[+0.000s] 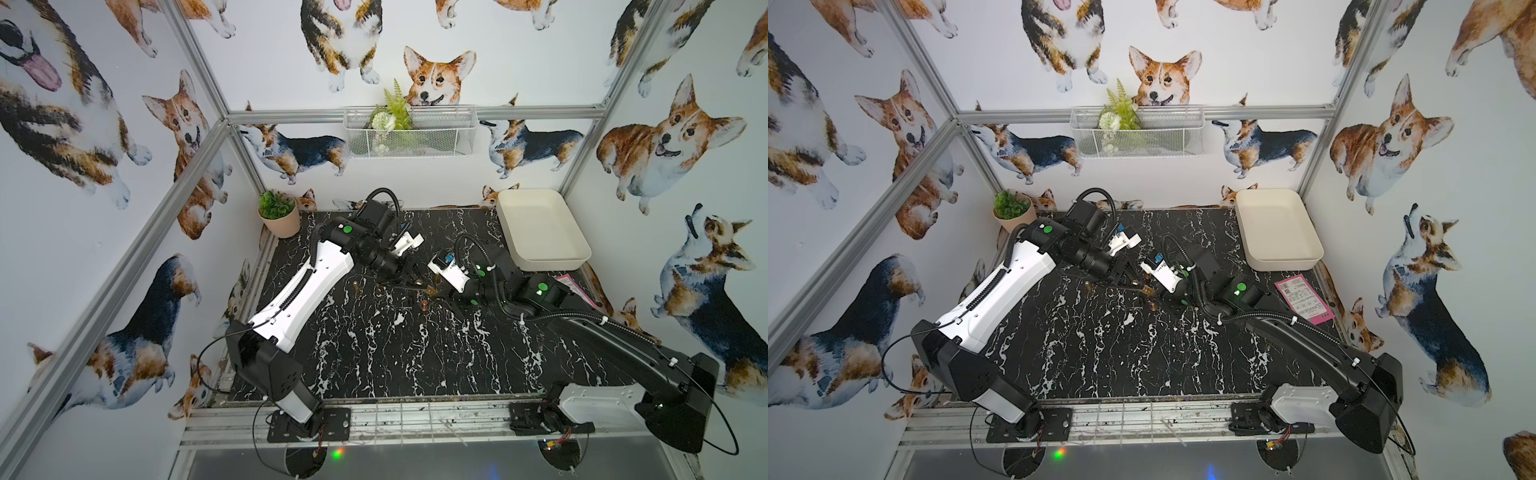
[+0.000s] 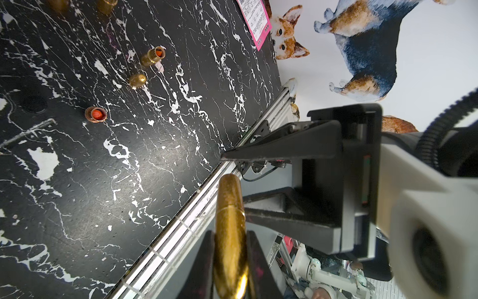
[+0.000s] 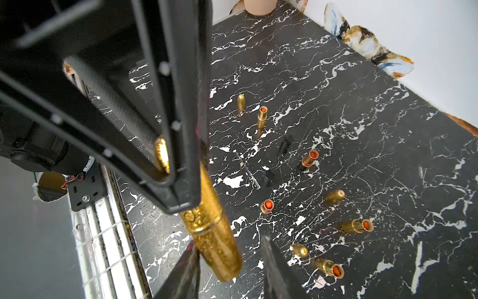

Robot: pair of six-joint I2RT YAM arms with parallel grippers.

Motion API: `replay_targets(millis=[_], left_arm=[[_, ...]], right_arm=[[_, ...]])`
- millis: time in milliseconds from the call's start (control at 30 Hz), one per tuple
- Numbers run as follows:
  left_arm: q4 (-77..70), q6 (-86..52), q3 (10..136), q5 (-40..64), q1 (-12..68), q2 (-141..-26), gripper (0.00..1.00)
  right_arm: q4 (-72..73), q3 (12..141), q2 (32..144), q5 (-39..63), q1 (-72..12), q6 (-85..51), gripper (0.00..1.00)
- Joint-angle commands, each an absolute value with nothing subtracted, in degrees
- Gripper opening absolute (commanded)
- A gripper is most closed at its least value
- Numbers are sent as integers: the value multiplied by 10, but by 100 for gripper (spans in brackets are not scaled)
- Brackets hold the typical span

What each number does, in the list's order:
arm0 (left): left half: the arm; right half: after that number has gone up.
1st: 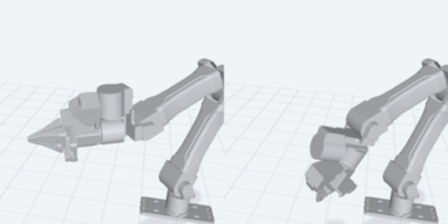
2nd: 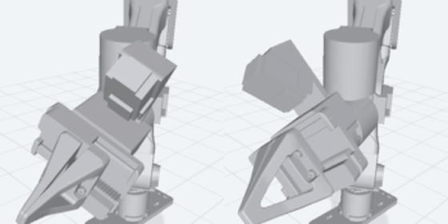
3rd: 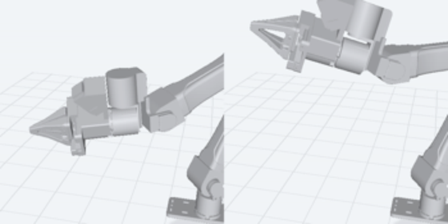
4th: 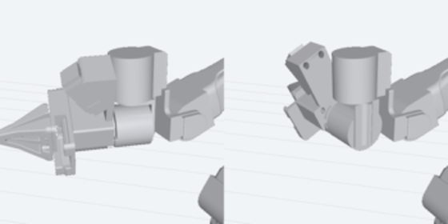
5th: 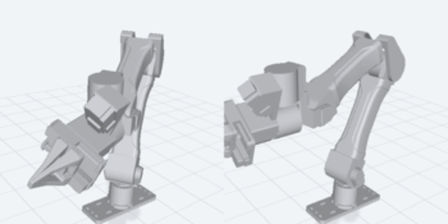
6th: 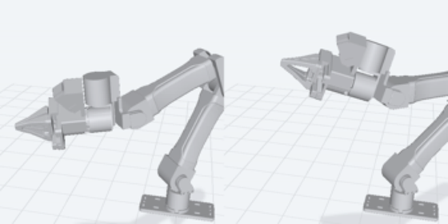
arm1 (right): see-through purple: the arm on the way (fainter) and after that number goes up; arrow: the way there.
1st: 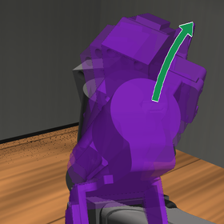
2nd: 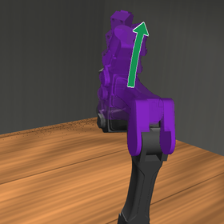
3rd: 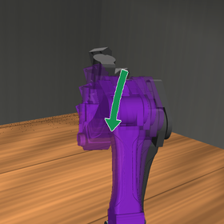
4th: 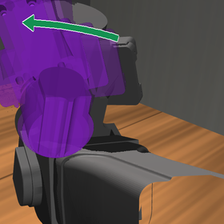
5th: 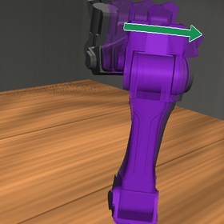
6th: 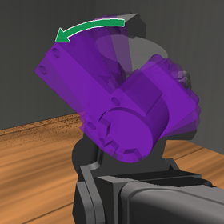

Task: Open the lipstick cap
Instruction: Open the cover of the lipstick.

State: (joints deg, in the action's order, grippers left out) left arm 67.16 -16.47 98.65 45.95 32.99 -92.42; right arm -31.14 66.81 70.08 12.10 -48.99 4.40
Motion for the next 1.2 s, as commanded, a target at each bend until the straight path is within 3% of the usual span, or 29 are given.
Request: replay_targets(millis=[0, 233, 667, 1167], left_arm=[[670, -159, 987, 482, 331, -924, 5], [675, -151, 989, 480, 333, -925, 4], [675, -150, 1002, 465, 325, -937, 0], [673, -151, 1009, 429, 268, -926, 0]], right_arm=[[-300, 671, 700, 135, -490, 45, 41], [-292, 670, 703, 141, -490, 42, 36], [-304, 662, 691, 167, -490, 34, 11], [-308, 609, 646, 164, -497, -1, 2]])
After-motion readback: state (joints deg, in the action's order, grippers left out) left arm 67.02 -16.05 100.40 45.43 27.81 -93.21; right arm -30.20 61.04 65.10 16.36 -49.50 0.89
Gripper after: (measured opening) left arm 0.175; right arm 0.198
